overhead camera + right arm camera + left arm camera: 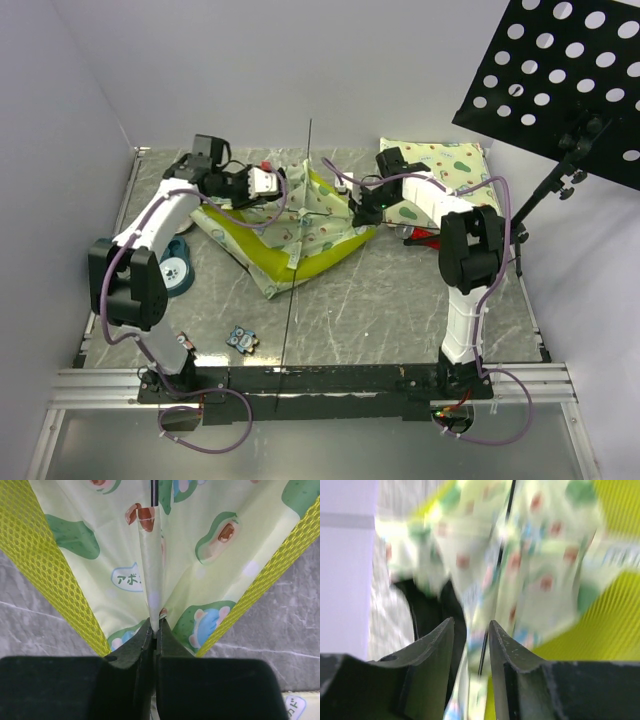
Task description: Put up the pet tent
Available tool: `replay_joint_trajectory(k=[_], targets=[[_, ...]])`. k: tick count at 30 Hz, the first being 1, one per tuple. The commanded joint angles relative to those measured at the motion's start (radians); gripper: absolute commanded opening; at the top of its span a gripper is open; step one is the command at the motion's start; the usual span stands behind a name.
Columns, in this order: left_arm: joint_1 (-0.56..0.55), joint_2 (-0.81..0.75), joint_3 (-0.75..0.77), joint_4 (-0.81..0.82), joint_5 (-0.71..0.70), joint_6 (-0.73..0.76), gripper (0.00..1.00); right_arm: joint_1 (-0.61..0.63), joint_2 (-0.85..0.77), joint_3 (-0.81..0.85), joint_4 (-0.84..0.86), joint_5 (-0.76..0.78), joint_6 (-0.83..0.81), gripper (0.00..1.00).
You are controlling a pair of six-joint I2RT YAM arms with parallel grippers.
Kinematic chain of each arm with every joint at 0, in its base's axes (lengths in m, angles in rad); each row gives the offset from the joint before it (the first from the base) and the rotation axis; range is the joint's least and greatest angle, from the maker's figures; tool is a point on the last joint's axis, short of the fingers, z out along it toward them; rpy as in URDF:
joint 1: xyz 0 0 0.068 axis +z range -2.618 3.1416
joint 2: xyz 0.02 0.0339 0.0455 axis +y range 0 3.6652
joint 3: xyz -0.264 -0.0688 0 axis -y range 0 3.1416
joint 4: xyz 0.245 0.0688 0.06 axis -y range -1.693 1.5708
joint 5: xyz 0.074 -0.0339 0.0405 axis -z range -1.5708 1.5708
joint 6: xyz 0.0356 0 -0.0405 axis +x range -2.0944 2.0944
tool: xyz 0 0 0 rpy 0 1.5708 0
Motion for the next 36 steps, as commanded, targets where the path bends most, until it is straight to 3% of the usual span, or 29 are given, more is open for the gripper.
replay_joint_trajectory(k=[1, 7, 18, 20, 24, 25, 28, 29, 32, 34, 36], targets=[[-0.08, -0.111, -0.064, 0.188, 0.146, -0.119, 0.39, 0.008, -0.101, 0.043, -0.015, -0.098, 0.047, 0.0], [-0.17, -0.166, -0.078, 0.263, 0.099, -0.182, 0.46, 0.012, -0.203, 0.077, -0.068, -0.144, 0.122, 0.0], [-0.319, -0.102, -0.069, 0.295, -0.13, -0.091, 0.45, 0.066, -0.302, 0.09, -0.084, -0.178, 0.211, 0.0], [-0.333, -0.091, -0.067, 0.3, -0.171, -0.079, 0.41, 0.077, -0.311, 0.092, -0.081, -0.186, 0.213, 0.0], [-0.341, -0.071, -0.023, 0.25, -0.193, -0.096, 0.05, 0.089, -0.323, 0.095, -0.061, -0.189, 0.234, 0.0], [-0.335, -0.069, -0.012, 0.236, -0.197, -0.108, 0.01, 0.089, -0.325, 0.1, -0.052, -0.189, 0.245, 0.0], [-0.297, -0.077, 0.0, 0.211, -0.203, -0.163, 0.01, 0.088, -0.346, 0.104, 0.007, -0.187, 0.305, 0.0], [-0.278, -0.077, 0.002, 0.216, -0.202, -0.192, 0.01, 0.086, -0.361, 0.103, 0.039, -0.186, 0.346, 0.09], [-0.212, -0.068, 0.051, 0.231, -0.185, -0.301, 0.01, 0.074, -0.415, 0.093, 0.178, -0.206, 0.522, 0.53], [-0.186, -0.059, 0.106, 0.219, -0.188, -0.329, 0.01, 0.072, -0.466, 0.074, 0.282, -0.215, 0.639, 0.74], [-0.18, -0.051, 0.152, 0.205, -0.203, -0.326, 0.01, 0.072, -0.519, 0.046, 0.419, -0.227, 0.758, 0.8]])
